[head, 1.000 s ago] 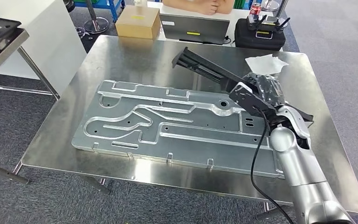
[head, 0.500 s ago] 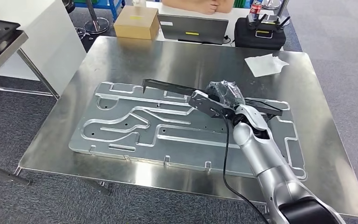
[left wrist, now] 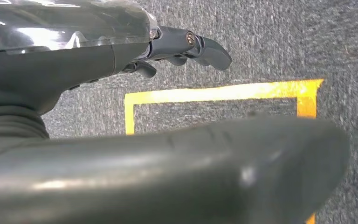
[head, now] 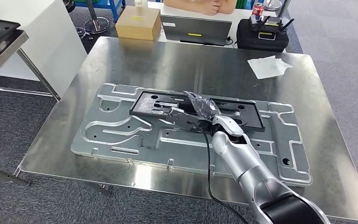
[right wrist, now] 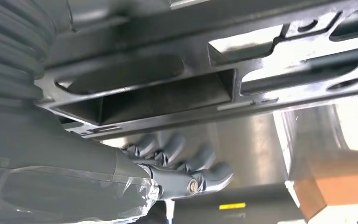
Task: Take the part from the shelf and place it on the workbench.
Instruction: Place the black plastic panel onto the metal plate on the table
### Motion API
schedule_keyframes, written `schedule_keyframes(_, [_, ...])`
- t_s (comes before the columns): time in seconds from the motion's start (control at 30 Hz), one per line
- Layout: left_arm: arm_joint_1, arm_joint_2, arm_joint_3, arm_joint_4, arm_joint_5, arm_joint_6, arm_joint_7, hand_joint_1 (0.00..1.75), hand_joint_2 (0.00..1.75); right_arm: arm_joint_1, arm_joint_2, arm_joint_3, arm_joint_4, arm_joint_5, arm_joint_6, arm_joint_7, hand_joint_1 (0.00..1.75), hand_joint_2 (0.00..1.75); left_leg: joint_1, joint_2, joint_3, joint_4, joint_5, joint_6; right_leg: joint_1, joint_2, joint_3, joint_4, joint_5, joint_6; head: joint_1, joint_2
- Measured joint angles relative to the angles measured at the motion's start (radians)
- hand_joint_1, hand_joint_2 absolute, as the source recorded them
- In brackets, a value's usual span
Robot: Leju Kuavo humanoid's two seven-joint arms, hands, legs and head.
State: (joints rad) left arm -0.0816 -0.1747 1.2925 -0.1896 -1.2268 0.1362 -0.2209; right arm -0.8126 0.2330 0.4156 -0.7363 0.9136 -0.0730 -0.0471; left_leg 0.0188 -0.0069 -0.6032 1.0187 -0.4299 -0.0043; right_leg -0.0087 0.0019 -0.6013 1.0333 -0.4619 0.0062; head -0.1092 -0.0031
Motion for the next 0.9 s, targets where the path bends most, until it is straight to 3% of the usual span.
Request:
schedule_keyframes(0.07, [-0.002, 0.0, 0.0, 0.0, 0.0, 0.0, 0.004, 0.0, 0.0, -0.003, 0.002, 0.002, 0.009, 0.003, 0.0, 0.003, 0.0, 1.75, 0.003, 0.001, 0.003, -0.005, 0.002, 0.011, -0.004, 0.0, -0.034, 0.074, -0.043, 0.008, 0.0, 0.0])
schedule_keyframes(0.13, [-0.004, -0.001, 0.001, 0.0, 0.001, 0.0, 0.006, 0.0, 0.0, -0.005, 0.003, 0.002, 0.018, 0.003, 0.0, 0.005, 0.0, 1.75, 0.002, 0.001, 0.003, -0.005, 0.0, 0.017, -0.005, -0.001, -0.103, 0.212, -0.102, 0.013, 0.0, 0.0])
schedule_keyframes(0.17, [-0.004, -0.001, 0.001, 0.0, 0.001, -0.001, 0.008, 0.0, 0.0, -0.005, 0.003, 0.002, 0.022, 0.004, 0.0, 0.007, 0.0, 1.75, 0.002, 0.001, 0.004, -0.004, -0.001, 0.017, -0.005, -0.001, -0.133, 0.266, -0.116, 0.015, 0.0, 0.0])
schedule_keyframes(0.2, [-0.004, -0.001, 0.001, 0.0, 0.001, -0.001, 0.009, 0.0, 0.0, -0.004, 0.003, 0.003, 0.026, 0.004, 0.0, 0.009, 0.0, 1.75, 0.002, 0.001, 0.005, -0.004, -0.002, 0.017, -0.006, -0.001, -0.148, 0.285, -0.11, 0.015, 0.0, 0.0])
schedule_keyframes(0.23, [-0.004, -0.001, 0.001, 0.0, 0.001, -0.001, 0.011, 0.0, 0.0, -0.005, 0.003, 0.003, 0.029, 0.004, 0.0, 0.011, 0.0, 1.75, 0.002, 0.0, 0.006, -0.003, -0.004, 0.017, -0.006, -0.001, -0.142, 0.263, -0.085, 0.014, 0.0, 0.0])
schedule_keyframes(0.3, [-0.004, -0.001, 0.001, 0.0, 0.001, -0.004, 0.013, 0.0, 0.0, -0.007, 0.003, 0.003, 0.031, 0.003, 0.0, 0.015, 0.0, 1.75, 0.002, -0.002, 0.012, -0.001, -0.01, 0.012, -0.006, -0.001, -0.084, 0.13, -0.011, 0.008, 0.0, 0.0])
schedule_keyframes(0.37, [-0.006, -0.002, 0.001, 0.0, 0.0, -0.006, 0.015, 0.0, 0.0, -0.01, 0.003, 0.003, 0.029, 0.002, 0.002, 0.023, 0.0, 1.75, -0.002, -0.003, 0.014, 0.002, -0.015, 0.003, -0.002, -0.001, -0.034, 0.021, 0.026, 0.002, 0.0, 0.0])
schedule_keyframes(0.43, [-0.006, -0.002, 0.001, 0.0, 0.0, -0.008, 0.016, 0.0, 0.0, -0.01, 0.002, 0.001, 0.022, -0.005, 0.006, 0.033, 0.0, 1.75, -0.005, -0.003, 0.015, 0.0, -0.016, -0.009, 0.004, 0.002, -0.025, 0.0, 0.025, -0.006, 0.0, 0.0])
schedule_keyframes(0.53, [-0.006, -0.002, 0.001, 0.0, 0.0, -0.011, 0.016, 0.0, 0.0, -0.008, 0.002, -0.013, -0.001, -0.042, 0.018, 0.04, 0.0, 1.75, -0.002, 0.0, 0.01, 0.019, -0.036, -0.025, -0.001, 0.004, -0.02, -0.009, 0.029, -0.025, 0.0, 0.0])
schedule_keyframes(0.57, [-0.007, -0.002, 0.001, 0.0, 0.0, -0.012, 0.016, 0.0, 0.0, -0.006, 0.003, -0.021, -0.012, -0.064, 0.027, 0.038, 0.0, 1.75, -0.001, 0.0, -0.007, 0.057, -0.06, -0.028, -0.003, 0.003, -0.017, -0.013, 0.03, -0.031, 0.0, 0.0])
schedule_keyframes(0.63, [-0.007, -0.002, 0.001, 0.0, 0.0, -0.015, 0.015, 0.0, 0.0, 0.005, 0.004, -0.038, -0.04, -0.112, 0.053, 0.037, 0.0, 1.75, 0.0, 0.001, -0.066, 0.188, -0.122, -0.032, 0.0, 0.002, -0.014, -0.013, 0.028, -0.038, 0.0, 0.0])
schedule_keyframes(0.7, [-0.005, -0.002, 0.001, 0.0, 0.001, -0.016, 0.015, 0.0, 0.0, 0.03, 0.004, -0.05, -0.082, -0.163, 0.087, 0.043, 0.0, 1.75, 0.0, 0.001, -0.114, 0.284, -0.146, -0.033, 0.005, 0.002, -0.012, -0.011, 0.025, -0.042, 0.0, 0.0])
schedule_keyframes(0.73, [-0.005, -0.002, 0.001, 0.0, 0.002, -0.016, 0.015, 0.0, 0.0, 0.046, 0.004, -0.052, -0.107, -0.189, 0.102, 0.047, 0.0, 1.75, 0.0, 0.001, -0.113, 0.277, -0.129, -0.031, 0.007, 0.002, -0.01, -0.01, 0.024, -0.043, 0.0, 0.0])
schedule_keyframes(0.77, [-0.005, -0.002, 0.001, 0.0, 0.002, -0.017, 0.014, 0.0, 0.0, 0.059, 0.004, -0.054, -0.134, -0.214, 0.116, 0.051, 0.0, 1.75, -0.001, 0.001, -0.094, 0.232, -0.096, -0.026, 0.009, 0.004, -0.007, -0.01, 0.022, -0.044, 0.0, 0.0])
schedule_keyframes(0.83, [-0.006, -0.001, 0.001, 0.0, 0.002, -0.017, 0.011, 0.0, 0.0, 0.079, 0.004, -0.054, -0.186, -0.254, 0.135, 0.055, 0.0, 1.75, -0.006, 0.002, -0.03, 0.092, -0.03, -0.012, 0.014, 0.006, -0.003, -0.008, 0.018, -0.042, 0.0, 0.0])
schedule_keyframes(0.9, [-0.006, -0.001, 0.001, 0.0, 0.002, -0.017, 0.006, 0.0, 0.0, 0.098, 0.004, -0.054, -0.235, -0.282, 0.151, 0.059, 0.0, 1.75, -0.012, 0.001, 0.007, 0.012, -0.009, -0.001, 0.017, 0.007, -0.004, -0.007, 0.016, -0.035, 0.0, 0.0])
